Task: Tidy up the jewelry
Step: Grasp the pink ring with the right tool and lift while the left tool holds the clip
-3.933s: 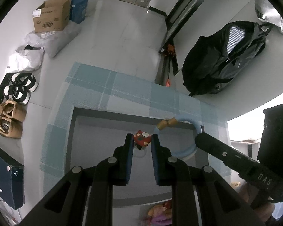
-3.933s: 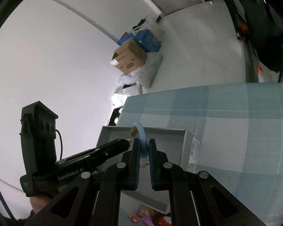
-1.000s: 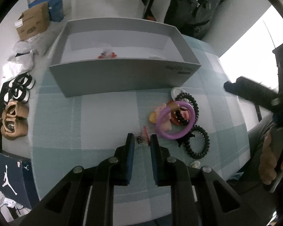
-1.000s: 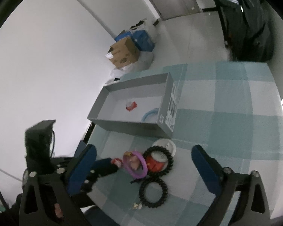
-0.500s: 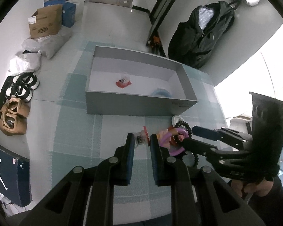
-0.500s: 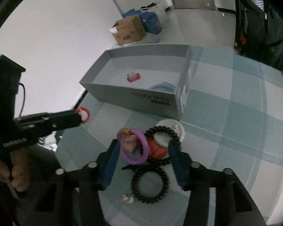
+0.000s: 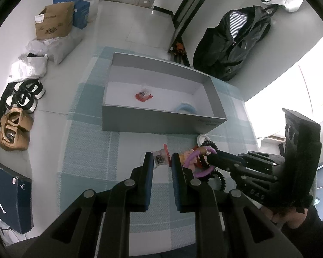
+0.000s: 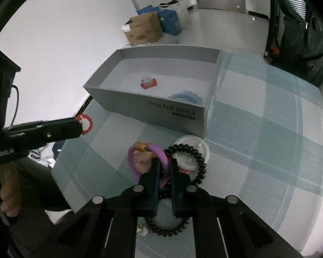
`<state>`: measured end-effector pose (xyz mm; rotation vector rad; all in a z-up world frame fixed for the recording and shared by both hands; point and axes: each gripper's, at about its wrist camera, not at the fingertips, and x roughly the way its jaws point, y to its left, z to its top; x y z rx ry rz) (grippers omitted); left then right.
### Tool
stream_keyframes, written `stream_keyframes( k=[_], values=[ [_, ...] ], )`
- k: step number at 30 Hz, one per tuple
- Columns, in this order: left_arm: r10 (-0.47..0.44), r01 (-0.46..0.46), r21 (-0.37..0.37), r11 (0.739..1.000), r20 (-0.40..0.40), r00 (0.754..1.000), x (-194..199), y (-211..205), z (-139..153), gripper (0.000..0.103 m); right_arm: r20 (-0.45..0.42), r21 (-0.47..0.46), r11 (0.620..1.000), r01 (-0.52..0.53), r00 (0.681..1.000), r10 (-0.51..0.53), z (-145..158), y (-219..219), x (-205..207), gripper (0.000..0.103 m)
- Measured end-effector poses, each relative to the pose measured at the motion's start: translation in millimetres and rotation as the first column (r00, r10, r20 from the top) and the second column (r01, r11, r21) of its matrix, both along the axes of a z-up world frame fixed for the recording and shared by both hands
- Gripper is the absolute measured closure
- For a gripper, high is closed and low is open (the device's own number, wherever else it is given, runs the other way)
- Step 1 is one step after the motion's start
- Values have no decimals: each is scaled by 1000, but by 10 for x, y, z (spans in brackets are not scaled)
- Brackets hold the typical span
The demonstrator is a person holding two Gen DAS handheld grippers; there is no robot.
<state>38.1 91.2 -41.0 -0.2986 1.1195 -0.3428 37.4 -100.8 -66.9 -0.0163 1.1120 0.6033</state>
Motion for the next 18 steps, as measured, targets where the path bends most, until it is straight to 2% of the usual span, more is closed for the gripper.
stream_keyframes(
  k=[8,18],
  values=[
    [4,-4,-6,1000,10,1000,2,9,23,91,-4,67,998,-10,1000,10,81,-69,-7,97],
    [32,-30,-41,999,67,997,14,14,145,91,41,199,980,5,999,-14,367,-152,-6,97]
  ],
)
